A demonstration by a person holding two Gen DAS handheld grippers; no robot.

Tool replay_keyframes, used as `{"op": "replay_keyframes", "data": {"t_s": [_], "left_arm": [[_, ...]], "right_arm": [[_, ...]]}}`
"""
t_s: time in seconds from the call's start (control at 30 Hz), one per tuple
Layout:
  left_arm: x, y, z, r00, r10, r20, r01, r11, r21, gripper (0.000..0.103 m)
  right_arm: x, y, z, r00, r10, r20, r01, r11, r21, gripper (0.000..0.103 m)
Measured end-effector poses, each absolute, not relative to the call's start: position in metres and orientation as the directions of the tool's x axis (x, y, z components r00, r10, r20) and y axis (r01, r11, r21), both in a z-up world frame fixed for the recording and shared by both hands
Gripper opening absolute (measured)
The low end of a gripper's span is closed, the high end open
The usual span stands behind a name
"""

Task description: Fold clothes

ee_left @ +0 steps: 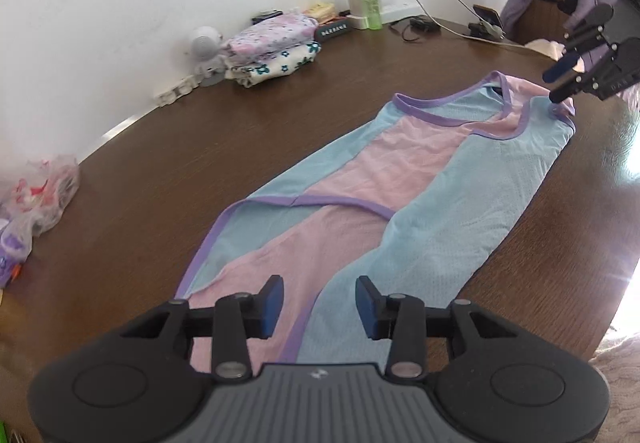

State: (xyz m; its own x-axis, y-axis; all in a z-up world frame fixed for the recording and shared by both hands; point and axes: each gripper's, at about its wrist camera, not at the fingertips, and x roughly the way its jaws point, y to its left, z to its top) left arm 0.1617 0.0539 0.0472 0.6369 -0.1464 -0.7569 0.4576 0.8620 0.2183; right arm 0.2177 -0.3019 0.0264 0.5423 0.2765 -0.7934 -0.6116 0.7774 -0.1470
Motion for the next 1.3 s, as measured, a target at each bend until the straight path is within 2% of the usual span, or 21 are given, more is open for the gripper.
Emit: {"op": "replay_keyframes", "data": {"t_s": [0.07,0.1,0.13,0.17,0.33,0.47,0.63,1.3], "left_arm": [[0.152,0.063,0.046,0.633,-0.160,-0.758,0.448,0.874,0.190,0.037],[0.147,0.065,0.045,0.632,-0.168,-0.757,0.444,0.879,0.176,0.033],[0.145,0.066,0.042,0.631,-0.176,-0.756,0.444,0.881,0.165,0.026],[0.143,0.067,0.038,0.630,-0.186,-0.754,0.444,0.883,0.153,0.024],[0.147,0.072,0.011,0.628,-0.178,-0.758,0.409,0.903,0.127,0.024],[0.149,0.089,-0.003,0.639,-0.179,-0.748,0.342,0.937,0.067,0.024],[0.141,0.109,-0.004,0.653,-0.175,-0.737,0.307,0.950,0.047,0.024],[0.133,0.156,0.001,0.636,-0.177,-0.751,0.324,0.945,0.052,0.024]], "right_arm": [[0.211,-0.288,0.023,0.536,0.328,-0.778,-0.635,0.764,-0.115,0.030],[0.210,-0.279,0.019,0.528,0.351,-0.773,-0.645,0.758,-0.096,0.030],[0.210,-0.272,0.015,0.519,0.372,-0.769,-0.653,0.754,-0.076,0.030],[0.210,-0.264,0.011,0.510,0.393,-0.765,-0.661,0.749,-0.056,0.030],[0.212,-0.232,-0.005,0.500,0.462,-0.733,-0.671,0.741,0.009,0.029],[0.216,-0.226,-0.021,0.547,0.381,-0.745,-0.616,0.786,-0.051,0.029],[0.213,-0.248,-0.027,0.555,0.375,-0.743,-0.544,0.839,0.018,0.034],[0.141,-0.226,-0.024,0.559,0.314,-0.767,-0.435,0.899,0.050,0.038]]}}
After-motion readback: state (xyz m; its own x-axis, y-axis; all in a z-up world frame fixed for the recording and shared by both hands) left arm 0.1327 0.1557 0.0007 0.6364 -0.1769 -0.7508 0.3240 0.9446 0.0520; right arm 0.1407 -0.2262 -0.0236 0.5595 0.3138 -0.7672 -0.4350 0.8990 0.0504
